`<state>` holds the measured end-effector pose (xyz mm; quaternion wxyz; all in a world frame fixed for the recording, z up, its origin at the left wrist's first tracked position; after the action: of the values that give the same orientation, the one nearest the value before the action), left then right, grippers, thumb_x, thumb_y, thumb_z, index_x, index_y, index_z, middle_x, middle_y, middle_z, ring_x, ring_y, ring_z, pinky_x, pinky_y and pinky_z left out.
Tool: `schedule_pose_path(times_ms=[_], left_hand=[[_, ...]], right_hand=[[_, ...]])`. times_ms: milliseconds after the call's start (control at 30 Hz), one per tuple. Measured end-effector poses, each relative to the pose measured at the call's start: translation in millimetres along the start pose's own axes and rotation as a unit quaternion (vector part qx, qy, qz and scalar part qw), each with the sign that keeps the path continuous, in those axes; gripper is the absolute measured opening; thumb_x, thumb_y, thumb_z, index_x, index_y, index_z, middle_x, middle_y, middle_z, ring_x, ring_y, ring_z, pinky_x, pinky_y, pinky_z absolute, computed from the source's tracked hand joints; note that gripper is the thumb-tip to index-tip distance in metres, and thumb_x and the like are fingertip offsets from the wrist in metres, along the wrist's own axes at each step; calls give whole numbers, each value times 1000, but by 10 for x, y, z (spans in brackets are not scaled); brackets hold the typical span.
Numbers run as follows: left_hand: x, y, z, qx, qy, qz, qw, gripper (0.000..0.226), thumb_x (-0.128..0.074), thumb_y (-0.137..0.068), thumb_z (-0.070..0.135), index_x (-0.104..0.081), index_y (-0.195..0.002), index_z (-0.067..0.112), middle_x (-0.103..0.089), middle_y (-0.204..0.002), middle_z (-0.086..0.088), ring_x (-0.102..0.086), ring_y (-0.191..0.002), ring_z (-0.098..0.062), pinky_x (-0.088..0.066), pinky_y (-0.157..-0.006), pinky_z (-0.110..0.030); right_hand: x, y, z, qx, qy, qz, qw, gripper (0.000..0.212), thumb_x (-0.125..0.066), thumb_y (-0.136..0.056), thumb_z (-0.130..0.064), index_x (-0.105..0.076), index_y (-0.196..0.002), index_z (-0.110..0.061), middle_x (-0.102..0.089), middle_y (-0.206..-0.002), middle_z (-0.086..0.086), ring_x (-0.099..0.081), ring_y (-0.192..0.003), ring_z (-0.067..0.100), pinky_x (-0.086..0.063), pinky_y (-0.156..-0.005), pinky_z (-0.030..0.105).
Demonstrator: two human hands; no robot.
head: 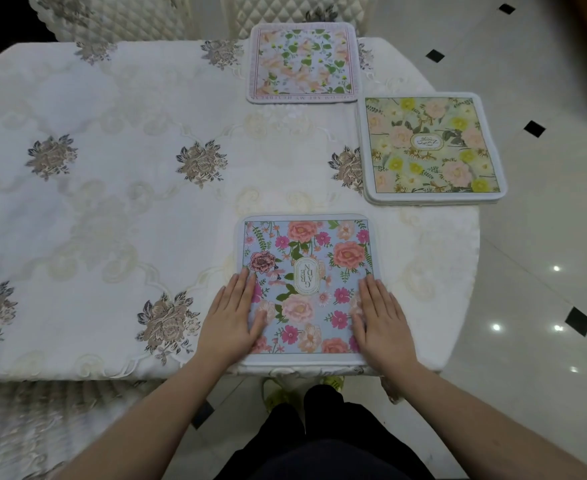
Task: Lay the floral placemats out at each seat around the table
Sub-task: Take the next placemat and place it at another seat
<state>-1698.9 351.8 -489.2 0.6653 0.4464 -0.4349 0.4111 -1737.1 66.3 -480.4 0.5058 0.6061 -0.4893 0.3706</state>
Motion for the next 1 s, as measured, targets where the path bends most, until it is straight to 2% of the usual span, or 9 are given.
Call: schedule_pose_path(times_ms=[133, 367, 500, 667, 833, 1000], left_hand=[[-1, -5, 29, 6, 1, 4, 1000, 70, -17, -100, 56, 6, -157, 22, 11, -165, 5, 11, -152, -10, 4, -123, -33], [-1, -26, 12, 34, -2, -14, 999, 62, 4, -98, 56, 14, -154, 32, 16, -163, 10, 18, -149, -6, 7, -123, -32], [25, -62, -2, 51, -19, -30, 998, 61, -6, -101, 55, 15, -153, 30, 13, -164, 9, 16, -149, -6, 4, -123, -36], [64, -132, 90, 86, -58, -82, 991, 66, -13, -103, 53, 2, -158, 20, 6, -167, 2, 3, -153, -16, 1, -122, -41], [163, -179, 241, 92, -77, -126, 985, 71, -12, -103, 55, 0, -158, 12, 5, -166, -8, -2, -153, -25, -3, -122, -45], [245, -117, 314, 84, -59, -146, 984, 73, -12, -103, 54, 3, -157, 7, 8, -165, -14, 1, -153, -28, -6, -124, -43]], right_hand=[[-16, -8, 11, 3, 7, 2, 1000, 63, -14, -101, -42, 0, -156, -16, 4, -164, -1, 10, -150, 10, 7, -122, 29], [-6, -29, -33, 20, 13, -4, 1000, 61, -16, -104, -39, 7, -154, -11, 11, -162, 6, 12, -150, 16, 15, -119, 28], [18, -54, -44, 38, 21, -21, 999, 64, -14, -104, -44, 11, -151, -10, 11, -162, 10, 7, -152, 21, 15, -119, 29], [103, -127, -31, 74, 51, -53, 995, 72, -19, -102, -52, -3, -157, -8, -3, -165, 14, -5, -152, 24, 2, -121, 35], [304, -209, -88, 79, 86, -76, 990, 65, -26, -102, -45, -15, -155, -9, -17, -163, 14, -19, -149, 24, -13, -122, 39], [386, -175, -122, 53, 50, -124, 990, 66, -30, -102, -43, -12, -156, -11, -9, -165, 12, -17, -150, 25, -19, -120, 37]])
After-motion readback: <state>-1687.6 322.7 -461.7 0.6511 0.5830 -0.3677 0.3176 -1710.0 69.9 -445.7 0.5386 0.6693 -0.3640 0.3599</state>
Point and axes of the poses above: each hand's wrist, its own y-axis away from the middle knuckle, its own x-axis out of the back of the hand, z = x × y, the point moved 9 cm from there along -y, towards the middle knuckle
